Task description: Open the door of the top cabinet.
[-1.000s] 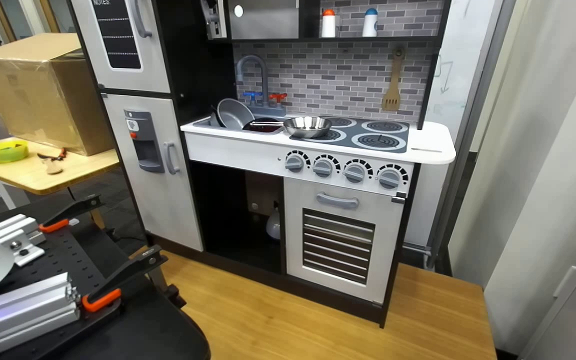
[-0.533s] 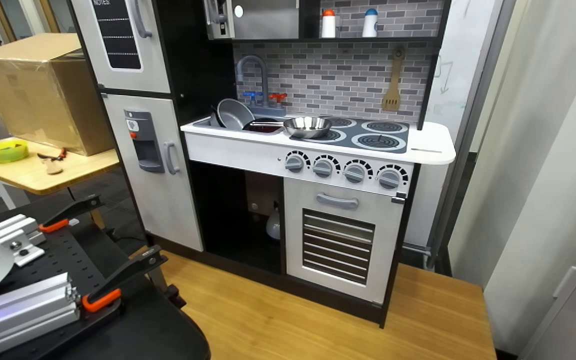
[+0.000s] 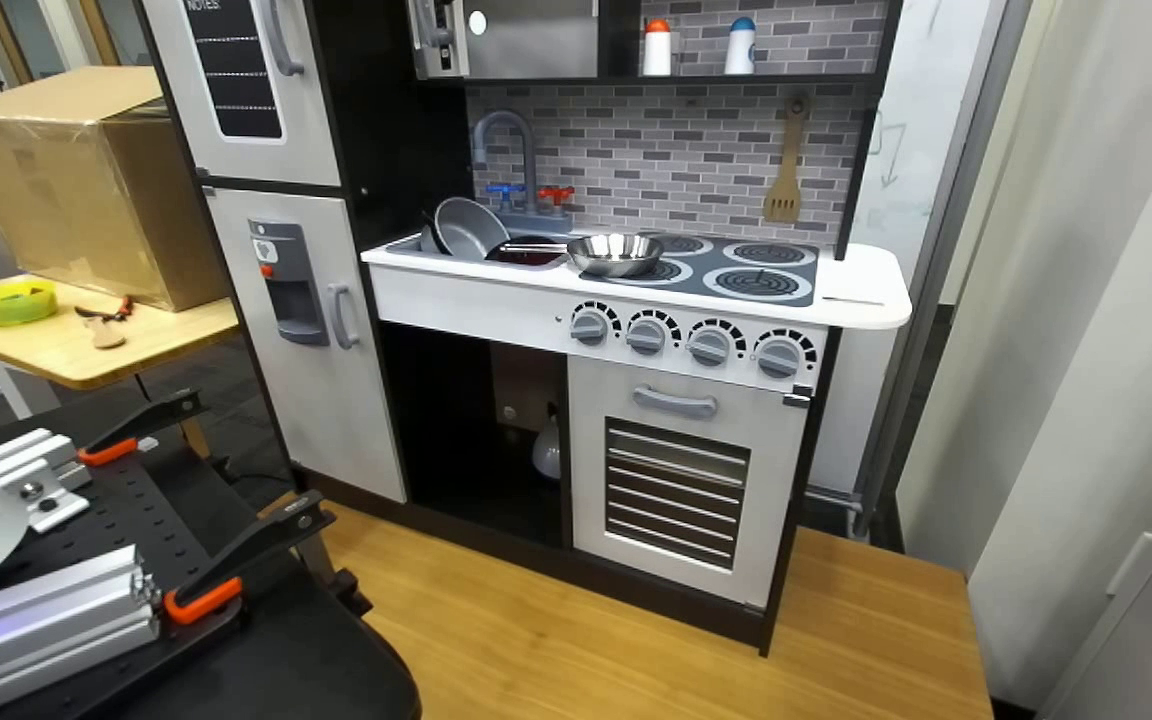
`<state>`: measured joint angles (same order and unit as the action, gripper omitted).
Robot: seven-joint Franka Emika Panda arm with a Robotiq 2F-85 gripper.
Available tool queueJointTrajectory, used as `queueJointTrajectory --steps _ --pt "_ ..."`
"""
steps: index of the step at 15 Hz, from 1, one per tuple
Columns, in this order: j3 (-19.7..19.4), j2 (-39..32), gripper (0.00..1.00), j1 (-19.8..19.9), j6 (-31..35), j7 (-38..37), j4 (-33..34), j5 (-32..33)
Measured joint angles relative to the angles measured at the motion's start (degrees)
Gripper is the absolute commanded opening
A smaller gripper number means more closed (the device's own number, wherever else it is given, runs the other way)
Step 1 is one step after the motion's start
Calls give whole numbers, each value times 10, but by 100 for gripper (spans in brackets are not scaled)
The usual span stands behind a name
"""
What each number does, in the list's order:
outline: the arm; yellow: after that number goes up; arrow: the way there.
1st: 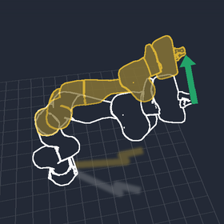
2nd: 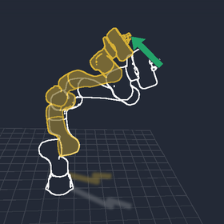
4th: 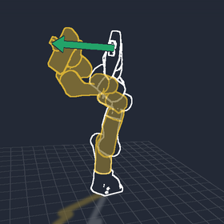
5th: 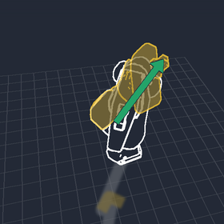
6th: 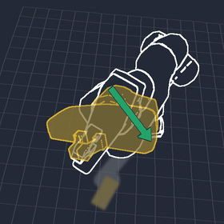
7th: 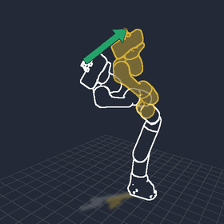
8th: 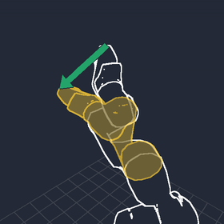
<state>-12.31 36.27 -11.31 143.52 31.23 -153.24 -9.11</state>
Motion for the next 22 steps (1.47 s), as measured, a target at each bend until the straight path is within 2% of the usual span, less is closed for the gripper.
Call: queueJointTrajectory --steps 2,9,15,22 --pt "-4 17 100 13 -24 -2 1 1" --pt "-11 85 100 100 -156 -57 15 45" --pt "-11 88 100 114 -213 -110 28 47" --pt "-10 88 100 113 -216 -112 28 46"
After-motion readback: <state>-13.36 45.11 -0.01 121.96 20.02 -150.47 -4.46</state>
